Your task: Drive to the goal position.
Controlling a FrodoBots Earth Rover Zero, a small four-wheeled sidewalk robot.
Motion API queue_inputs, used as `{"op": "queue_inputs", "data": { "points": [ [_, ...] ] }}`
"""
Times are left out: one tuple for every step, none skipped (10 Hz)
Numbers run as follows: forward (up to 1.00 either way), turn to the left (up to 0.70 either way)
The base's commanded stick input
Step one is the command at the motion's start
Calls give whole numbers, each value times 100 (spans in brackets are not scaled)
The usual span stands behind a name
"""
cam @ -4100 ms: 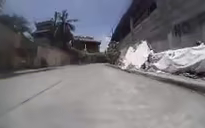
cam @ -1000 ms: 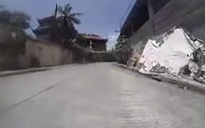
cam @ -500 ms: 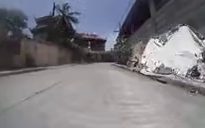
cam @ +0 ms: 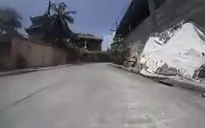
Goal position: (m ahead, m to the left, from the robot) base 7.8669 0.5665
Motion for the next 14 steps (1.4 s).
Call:
{"op": "queue_inputs", "data": {
  "points": [
    [85,0],
    [85,0],
    [85,0],
    [85,0],
    [85,0],
    [85,0],
    [85,0],
    [85,0],
    [85,0],
    [85,0],
    [85,0],
    [85,0],
    [85,0],
    [85,0]
  ]
}}
